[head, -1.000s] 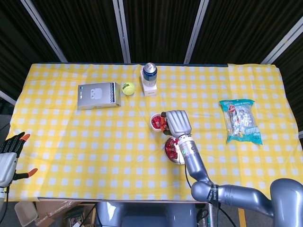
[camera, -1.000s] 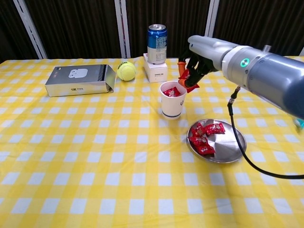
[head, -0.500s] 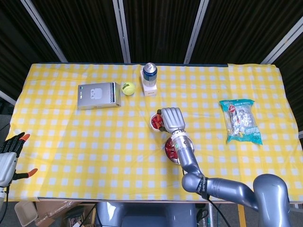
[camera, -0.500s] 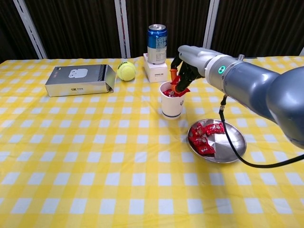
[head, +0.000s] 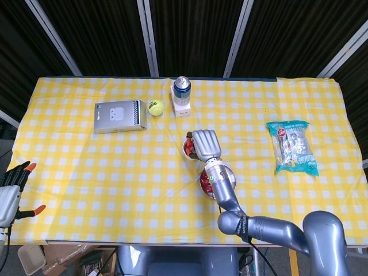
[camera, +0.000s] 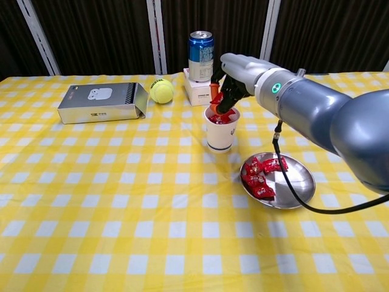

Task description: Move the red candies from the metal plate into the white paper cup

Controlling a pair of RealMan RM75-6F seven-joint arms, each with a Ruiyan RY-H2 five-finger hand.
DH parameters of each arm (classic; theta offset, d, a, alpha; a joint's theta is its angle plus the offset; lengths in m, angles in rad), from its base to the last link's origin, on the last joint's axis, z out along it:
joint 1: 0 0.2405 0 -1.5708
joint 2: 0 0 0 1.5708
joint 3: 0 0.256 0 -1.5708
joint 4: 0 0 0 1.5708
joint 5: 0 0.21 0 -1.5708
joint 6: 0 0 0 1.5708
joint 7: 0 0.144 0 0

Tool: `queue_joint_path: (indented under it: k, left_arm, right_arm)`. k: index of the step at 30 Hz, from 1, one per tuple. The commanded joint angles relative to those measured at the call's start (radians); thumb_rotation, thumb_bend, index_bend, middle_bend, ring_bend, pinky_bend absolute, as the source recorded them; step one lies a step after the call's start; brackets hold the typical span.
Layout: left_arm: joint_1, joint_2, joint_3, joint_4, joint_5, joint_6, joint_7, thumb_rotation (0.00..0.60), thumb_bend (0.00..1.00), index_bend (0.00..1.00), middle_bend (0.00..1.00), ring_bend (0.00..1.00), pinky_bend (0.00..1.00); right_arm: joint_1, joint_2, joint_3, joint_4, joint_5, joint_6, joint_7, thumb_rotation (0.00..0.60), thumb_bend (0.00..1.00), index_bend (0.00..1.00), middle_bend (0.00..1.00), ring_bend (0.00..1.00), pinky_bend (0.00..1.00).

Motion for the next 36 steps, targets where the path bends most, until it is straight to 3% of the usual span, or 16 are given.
queue_joint_path:
  k: [1,9,16,22,36]
  left_arm:
    - [0.001,0.0,0.0,0.0,0.001,0.002,0.0,0.6,0.02,0.0,0.0,0.0,0.0]
    - [0.001,-0.002,0.0,0.001,0.002,0.005,0.002,0.6,0.03,0.0,0.0,0.0,0.0]
    - [0.001,-0.002,0.0,0.001,0.0,0.003,0.003,0.6,0.03,0.0,0.0,0.0,0.0]
    - [0.0,-0.001,0.0,-0.001,-0.003,0.0,0.0,0.6,0.02,0.0,0.0,0.0,0.0]
    - [0.002,-0.003,0.002,0.001,0.009,0.008,0.001,0.6,0.03,0.0,0.0,0.0,0.0]
  right_arm:
    - [0.003,-0.003,0.003,0.008,-0.003,0.004,0.006,0.6,0.45,0.38,0.79,0.91,1.0]
    - [0.011,-0.015,0.008,0.047,0.002,-0.003,0.015,0.6,0.44,0.38,0.79,0.9,1.0]
    - [0.008,-0.016,-0.004,0.061,0.0,-0.019,0.025,0.6,0.33,0.22,0.77,0.88,1.0]
    - [0.006,-0.012,-0.006,0.044,-0.007,-0.011,0.025,0.6,0.31,0.2,0.76,0.87,1.0]
    - [-0.041,0.104,-0.004,-0.193,-0.109,0.081,0.036,0.6,0.31,0.2,0.76,0.87,1.0]
